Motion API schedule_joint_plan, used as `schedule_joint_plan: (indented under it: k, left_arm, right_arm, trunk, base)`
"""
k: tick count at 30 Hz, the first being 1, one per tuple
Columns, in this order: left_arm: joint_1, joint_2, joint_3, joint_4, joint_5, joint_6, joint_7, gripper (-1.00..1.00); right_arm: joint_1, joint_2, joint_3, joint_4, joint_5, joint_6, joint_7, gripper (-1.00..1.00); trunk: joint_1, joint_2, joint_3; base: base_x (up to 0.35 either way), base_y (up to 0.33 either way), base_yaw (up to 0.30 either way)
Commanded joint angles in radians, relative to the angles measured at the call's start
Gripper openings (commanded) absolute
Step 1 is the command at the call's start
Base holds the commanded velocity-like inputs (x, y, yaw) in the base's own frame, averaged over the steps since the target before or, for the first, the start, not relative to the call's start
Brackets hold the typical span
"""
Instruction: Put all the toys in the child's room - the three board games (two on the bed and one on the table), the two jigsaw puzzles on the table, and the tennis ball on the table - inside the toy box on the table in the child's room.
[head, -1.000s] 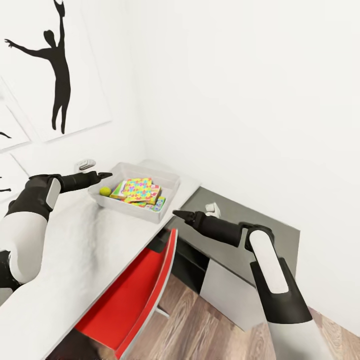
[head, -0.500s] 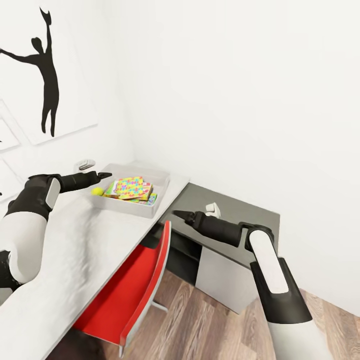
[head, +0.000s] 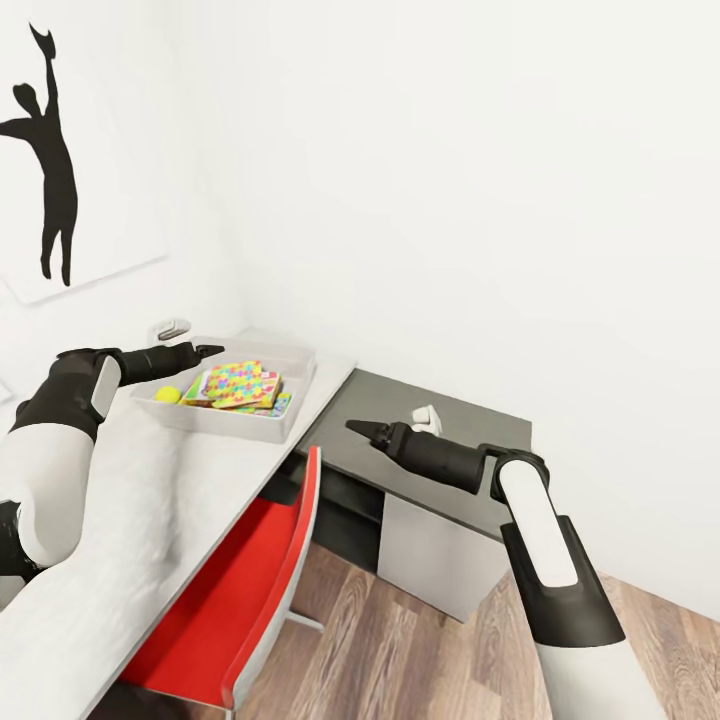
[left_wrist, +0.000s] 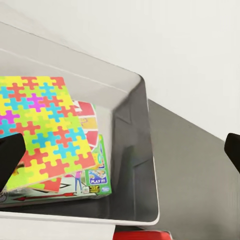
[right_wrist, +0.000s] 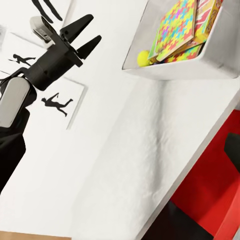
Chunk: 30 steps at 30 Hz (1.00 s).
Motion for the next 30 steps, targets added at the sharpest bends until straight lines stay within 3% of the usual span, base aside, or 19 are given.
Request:
schedule_joint_plan:
  k: [1,15,30]
  left_arm:
    - [-0.001,-0.001,0.005,-0.001,-0.004,0.007,-0.006,1.0]
    - [-0.001,-0.001,0.004,-0.001,-0.004,0.006,-0.006,1.0]
    - [-0.001,-0.001,0.003,-0.001,-0.004,0.006,-0.006,1.0]
  right_arm:
    - [0.0,0.0,0.0,-0.001,0.001,0.004,0.0,1.0]
    - [0.001,-0.001,-0.004,-0.001,0.001,0.004,0.003,1.0]
    - [0.005,-0.001,-0.005,0.0,0.002,0.004,0.026,1.0]
  trunk:
    - [0.001,-0.002,-0.002]
    - [0.001,-0.002,0.0]
    - [0.001,-0.002,0.016]
  base:
    - [0.0,0.0,-0.014]
    - [-0.01,0.0,-0.019]
    - [-0.215,0.0,-0.2]
